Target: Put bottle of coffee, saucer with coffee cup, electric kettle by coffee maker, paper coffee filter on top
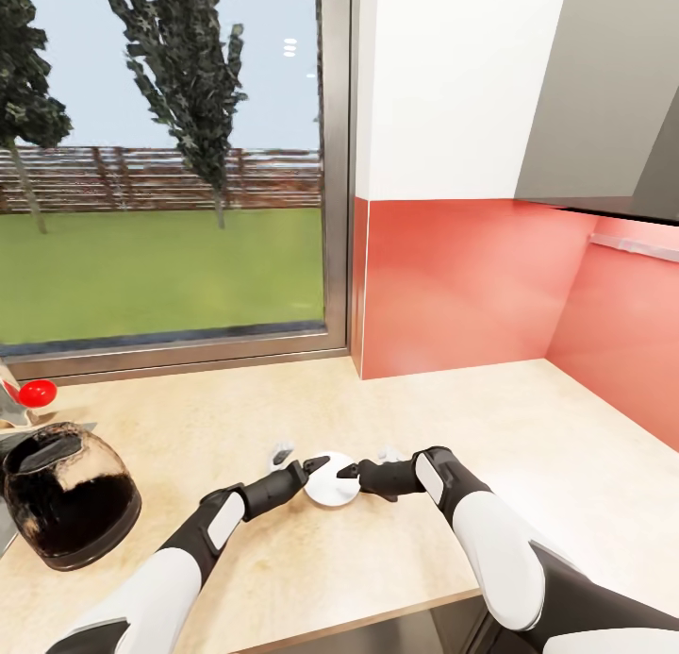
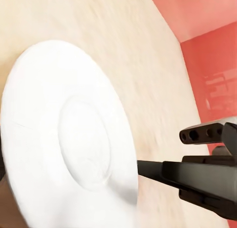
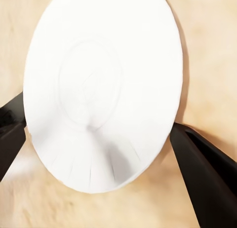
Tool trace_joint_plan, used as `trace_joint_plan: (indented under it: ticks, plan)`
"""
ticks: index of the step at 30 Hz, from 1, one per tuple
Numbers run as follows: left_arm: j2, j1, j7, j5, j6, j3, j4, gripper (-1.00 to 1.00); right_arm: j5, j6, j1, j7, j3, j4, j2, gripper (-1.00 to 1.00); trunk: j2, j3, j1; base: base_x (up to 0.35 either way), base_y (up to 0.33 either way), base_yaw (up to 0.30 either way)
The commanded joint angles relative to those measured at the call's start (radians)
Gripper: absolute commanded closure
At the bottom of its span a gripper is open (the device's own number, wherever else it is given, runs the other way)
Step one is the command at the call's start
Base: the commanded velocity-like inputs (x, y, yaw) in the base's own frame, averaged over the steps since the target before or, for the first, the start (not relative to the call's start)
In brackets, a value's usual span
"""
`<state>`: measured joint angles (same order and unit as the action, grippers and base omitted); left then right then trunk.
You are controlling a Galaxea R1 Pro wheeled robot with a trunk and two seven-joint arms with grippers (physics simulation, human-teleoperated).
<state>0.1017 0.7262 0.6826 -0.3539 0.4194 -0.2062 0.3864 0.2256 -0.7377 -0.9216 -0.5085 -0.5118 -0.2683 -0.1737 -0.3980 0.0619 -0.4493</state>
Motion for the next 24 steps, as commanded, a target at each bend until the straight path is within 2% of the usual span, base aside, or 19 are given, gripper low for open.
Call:
trace_joint_plan:
  ticks: [1,9,15,24]
  plan:
    - [0.002,0.001,0.002,-0.005,0.009,-0.004,0.000,-1.00,0.018,-0.005,0.000,-0.005,-0.004,-0.002,-0.001,-1.00,-0.002,0.002,-0.001,0.000,0.000,0.000]
    - [0.006,0.001,0.002,-0.008,0.009,-0.004,0.000,-1.00,0.017,-0.005,0.000,-0.005,-0.004,-0.003,-0.001,-1.00,-0.002,0.002,-0.001,0.000,0.000,0.000]
    - [0.007,0.001,0.002,-0.044,0.009,-0.003,0.000,-1.00,0.017,-0.005,0.000,-0.005,-0.004,-0.003,-0.001,-1.00,-0.002,0.002,-0.001,0.000,0.000,0.000]
    - [0.008,0.001,0.002,-0.048,0.009,-0.002,0.000,-1.00,0.017,-0.005,0.000,-0.005,-0.004,-0.003,-0.001,-1.00,-0.002,0.002,-0.001,0.000,0.000,0.000]
